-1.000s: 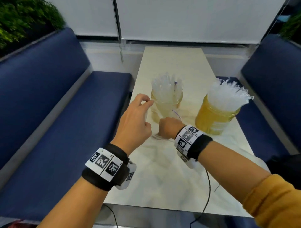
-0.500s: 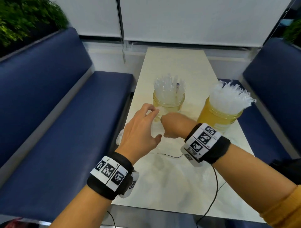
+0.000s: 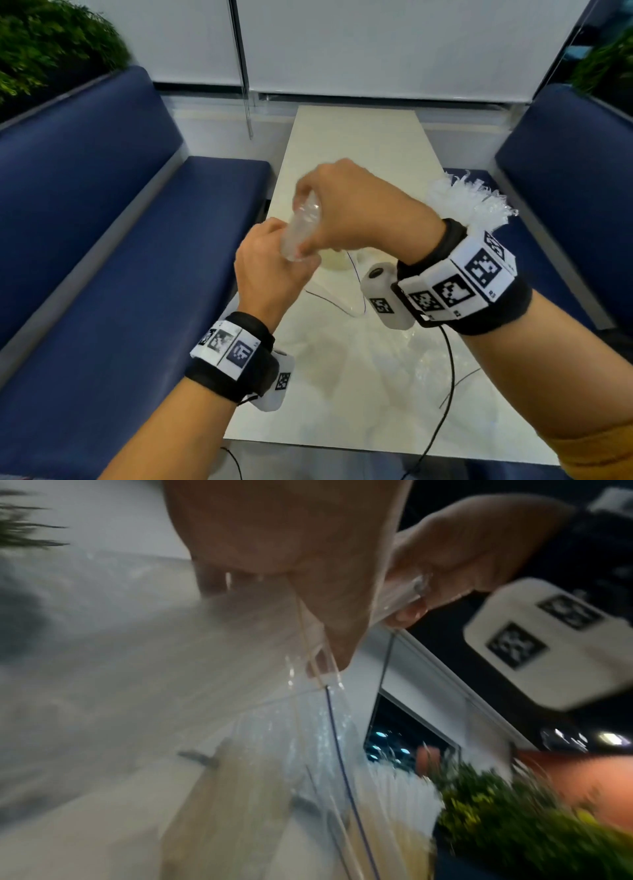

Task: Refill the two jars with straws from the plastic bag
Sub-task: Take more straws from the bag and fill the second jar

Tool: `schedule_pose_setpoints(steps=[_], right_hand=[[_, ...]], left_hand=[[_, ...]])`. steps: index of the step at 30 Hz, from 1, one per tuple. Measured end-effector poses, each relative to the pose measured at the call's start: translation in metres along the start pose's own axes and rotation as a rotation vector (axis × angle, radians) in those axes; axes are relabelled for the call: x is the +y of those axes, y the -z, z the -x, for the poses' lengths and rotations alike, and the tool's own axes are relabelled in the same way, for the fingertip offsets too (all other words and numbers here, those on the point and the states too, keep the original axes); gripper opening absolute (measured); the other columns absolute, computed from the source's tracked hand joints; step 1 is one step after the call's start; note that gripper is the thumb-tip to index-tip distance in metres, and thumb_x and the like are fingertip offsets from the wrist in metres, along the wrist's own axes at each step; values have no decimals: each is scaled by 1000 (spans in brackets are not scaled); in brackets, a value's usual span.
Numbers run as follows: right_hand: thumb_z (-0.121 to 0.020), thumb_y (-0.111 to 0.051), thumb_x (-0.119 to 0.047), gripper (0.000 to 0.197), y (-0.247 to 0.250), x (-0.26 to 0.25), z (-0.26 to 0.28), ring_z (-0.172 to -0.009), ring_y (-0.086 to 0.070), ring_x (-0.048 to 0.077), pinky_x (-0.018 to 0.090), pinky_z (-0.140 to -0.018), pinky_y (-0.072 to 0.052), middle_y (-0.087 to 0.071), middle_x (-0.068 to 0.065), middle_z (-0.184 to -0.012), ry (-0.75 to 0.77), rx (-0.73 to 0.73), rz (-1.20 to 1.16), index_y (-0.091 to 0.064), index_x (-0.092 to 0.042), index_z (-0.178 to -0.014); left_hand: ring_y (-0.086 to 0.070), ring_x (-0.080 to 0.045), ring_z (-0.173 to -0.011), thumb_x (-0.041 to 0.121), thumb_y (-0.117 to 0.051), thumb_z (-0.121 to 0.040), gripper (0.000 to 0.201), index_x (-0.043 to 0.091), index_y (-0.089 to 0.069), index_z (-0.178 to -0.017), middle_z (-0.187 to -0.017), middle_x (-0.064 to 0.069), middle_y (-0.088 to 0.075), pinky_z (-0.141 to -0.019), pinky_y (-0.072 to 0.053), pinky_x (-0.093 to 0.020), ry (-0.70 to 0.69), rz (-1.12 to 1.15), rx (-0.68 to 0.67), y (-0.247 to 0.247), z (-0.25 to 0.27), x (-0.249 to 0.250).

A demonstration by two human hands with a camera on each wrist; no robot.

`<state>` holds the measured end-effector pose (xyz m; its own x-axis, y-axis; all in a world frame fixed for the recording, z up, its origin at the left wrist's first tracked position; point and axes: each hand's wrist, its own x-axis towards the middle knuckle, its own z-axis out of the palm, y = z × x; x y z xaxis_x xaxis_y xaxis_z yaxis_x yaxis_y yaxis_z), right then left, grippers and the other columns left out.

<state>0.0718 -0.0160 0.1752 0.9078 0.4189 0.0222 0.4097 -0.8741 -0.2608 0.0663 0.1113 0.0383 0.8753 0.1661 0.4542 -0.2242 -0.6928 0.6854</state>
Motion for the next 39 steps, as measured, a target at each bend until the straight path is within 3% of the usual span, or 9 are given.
schedule_pose_setpoints(steps=[2, 5, 10, 13, 17, 22, 26, 32, 39], right_hand=[[-64, -89, -47, 66, 0, 4, -9, -79, -59, 6, 17, -68, -48, -60, -12, -94, 44, 150, -233, -65, -24, -120], [-60, -89, -55, 77, -19, 5, -18, -89, -64, 0, 18, -81, -53, -65, -16, -106, 80, 181, -583, -61, -27, -126], [-81, -83, -22, 15, -68, 0, -23, -79, -74, 14, 29, -79, -60, -77, 1, -83, 62, 199, -1111, -75, -10, -86], [-90, -73, -7, 15, -65, -3, -21, -72, -75, 15, 21, -67, -59, -76, 13, -76, 55, 282, -1171, -72, 6, -82], [-91, -64, -2, 23, -14, 8, -33, -55, -64, 26, 37, -61, -57, -67, 16, -63, 180, 410, -1245, -64, -4, -68], [-92, -64, -1, 22, 65, 54, -55, -59, -59, 25, 41, -65, -54, -60, 9, -64, 293, 746, -1349, -61, -8, -71], [-87, -68, -7, 19, 62, 86, -97, -57, -61, 24, 37, -60, -54, -60, 10, -61, 220, 1014, -1132, -60, -7, -70], [-87, -70, -13, 19, -12, 118, -148, -61, -63, 12, 21, -58, -52, -66, 10, -75, 7, 903, -1045, -65, 4, -92], [-85, -73, -26, 24, -72, 147, -168, -68, -70, 14, 25, -68, -58, -72, 8, -78, -225, 683, -1005, -67, -8, -99]], left_hand=[[-60, -16, -59, 37, -70, -58, 23, 19, -60, -68, -65, 7, -61, -54, -48, -32, 147, 166, 42, 2, -7, -7], [-70, -18, -71, 39, -71, -62, 29, 19, -69, -82, -75, 3, -71, -62, -58, -40, 135, 251, 49, 8, -12, -3], [-70, -7, -78, 35, -63, -74, 22, 25, -69, -93, -81, 10, -71, -58, -52, -18, 75, 210, -10, 12, -14, 16], [-70, -4, -88, 33, -87, -69, 39, 26, -68, -102, -93, 12, -71, -68, -54, -15, 104, 287, -63, 17, -7, 15], [-63, -10, -89, 60, -90, -54, 57, 25, -71, -95, -102, 15, -61, -76, -58, -36, 18, 130, -129, 27, 1, 6], [-62, -9, -87, 23, -88, -69, 47, 20, -73, -114, -109, 11, -58, -80, -59, -39, -19, 3, -109, 41, 6, -5], [-62, -11, -83, 10, -80, -74, 45, 21, -73, -117, -108, 10, -58, -78, -59, -36, -29, -13, -72, 56, 3, -10], [-62, -15, -87, 1, -78, -76, 41, 20, -74, -112, -106, 7, -61, -76, -55, -23, -67, 3, -6, 73, 2, -13], [-63, -13, -83, -1, -77, -77, 36, 14, -76, -109, -105, 4, -63, -73, -54, -16, -108, 16, 27, 81, -2, -12]])
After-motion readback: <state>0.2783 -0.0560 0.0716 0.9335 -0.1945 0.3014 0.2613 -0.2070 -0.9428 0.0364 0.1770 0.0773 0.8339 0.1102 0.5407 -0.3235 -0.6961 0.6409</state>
